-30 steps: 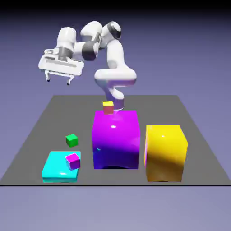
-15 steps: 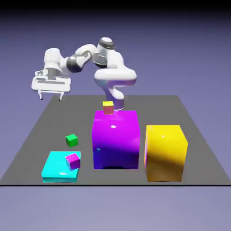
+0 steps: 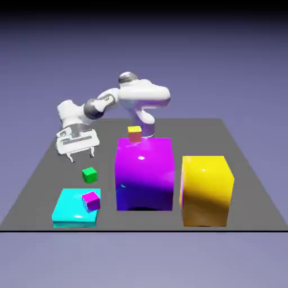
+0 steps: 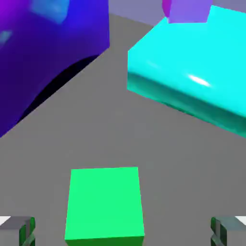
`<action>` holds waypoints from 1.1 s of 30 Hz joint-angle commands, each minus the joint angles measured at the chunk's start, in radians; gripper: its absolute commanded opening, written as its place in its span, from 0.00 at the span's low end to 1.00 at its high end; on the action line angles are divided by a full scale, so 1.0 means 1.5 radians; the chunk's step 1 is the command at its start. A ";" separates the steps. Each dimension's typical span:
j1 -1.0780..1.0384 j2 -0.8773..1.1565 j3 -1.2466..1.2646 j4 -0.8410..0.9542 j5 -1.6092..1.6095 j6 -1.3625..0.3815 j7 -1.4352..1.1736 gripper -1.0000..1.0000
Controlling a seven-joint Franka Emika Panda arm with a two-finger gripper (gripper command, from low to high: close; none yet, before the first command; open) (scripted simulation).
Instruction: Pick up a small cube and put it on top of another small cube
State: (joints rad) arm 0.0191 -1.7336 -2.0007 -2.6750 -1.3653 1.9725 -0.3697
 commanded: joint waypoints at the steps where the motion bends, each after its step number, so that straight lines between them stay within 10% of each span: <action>1: 0.010 -0.005 -0.024 0.006 -0.025 0.013 0.004 0.50; 4: 0.037 -0.018 -0.086 0.021 -0.087 0.045 0.014 0.50; 5: 0.037 -0.018 -0.086 0.021 -0.087 0.045 0.014 0.00; 12: -0.014 0.007 0.033 -0.008 0.033 -0.017 -0.005 0.00; 33: 0.493 0.455 0.144 0.068 0.574 0.410 -0.031 0.00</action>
State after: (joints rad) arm 0.7593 -1.0507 -1.7853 -2.5735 -0.5039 2.5862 -0.4158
